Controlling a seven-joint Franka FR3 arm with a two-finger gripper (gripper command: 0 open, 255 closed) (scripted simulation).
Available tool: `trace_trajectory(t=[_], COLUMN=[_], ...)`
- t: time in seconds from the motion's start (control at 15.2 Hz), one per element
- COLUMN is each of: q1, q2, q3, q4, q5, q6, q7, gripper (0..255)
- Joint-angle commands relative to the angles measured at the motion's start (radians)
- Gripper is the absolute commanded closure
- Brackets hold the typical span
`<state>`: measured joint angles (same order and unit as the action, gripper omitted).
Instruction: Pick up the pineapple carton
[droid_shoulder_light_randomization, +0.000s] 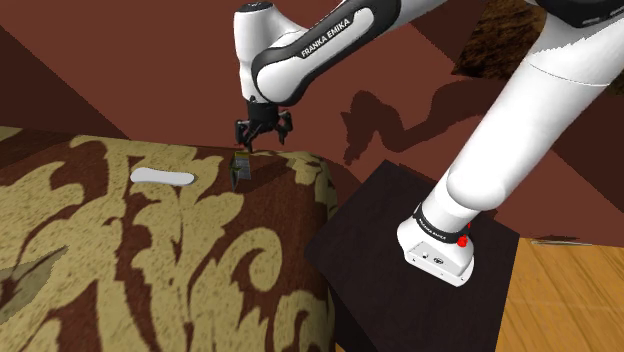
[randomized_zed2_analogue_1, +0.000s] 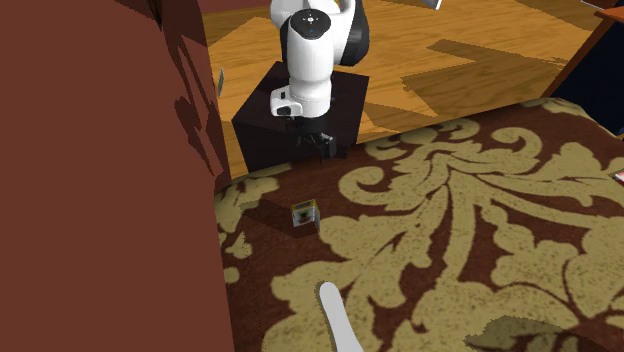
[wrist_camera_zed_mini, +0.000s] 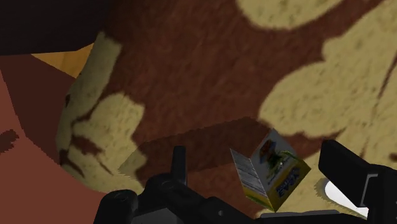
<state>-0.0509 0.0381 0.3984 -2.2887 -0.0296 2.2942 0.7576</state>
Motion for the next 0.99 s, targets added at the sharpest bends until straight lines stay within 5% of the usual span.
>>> trace_trajectory(t=[0.0, 0.53, 0.92], q1=[0.011, 0.096, 0.113], q2=[0.098, 0.424, 0.487], q3=[0.002, -0.075, -0.096], q4=[0.059, 0.318, 0.33], q5=[-0.053, -0.197, -0.222], q6=[0.035, 0.1, 0.148], q7=[0.086, 0.319, 0.341], gripper=[0, 0, 0])
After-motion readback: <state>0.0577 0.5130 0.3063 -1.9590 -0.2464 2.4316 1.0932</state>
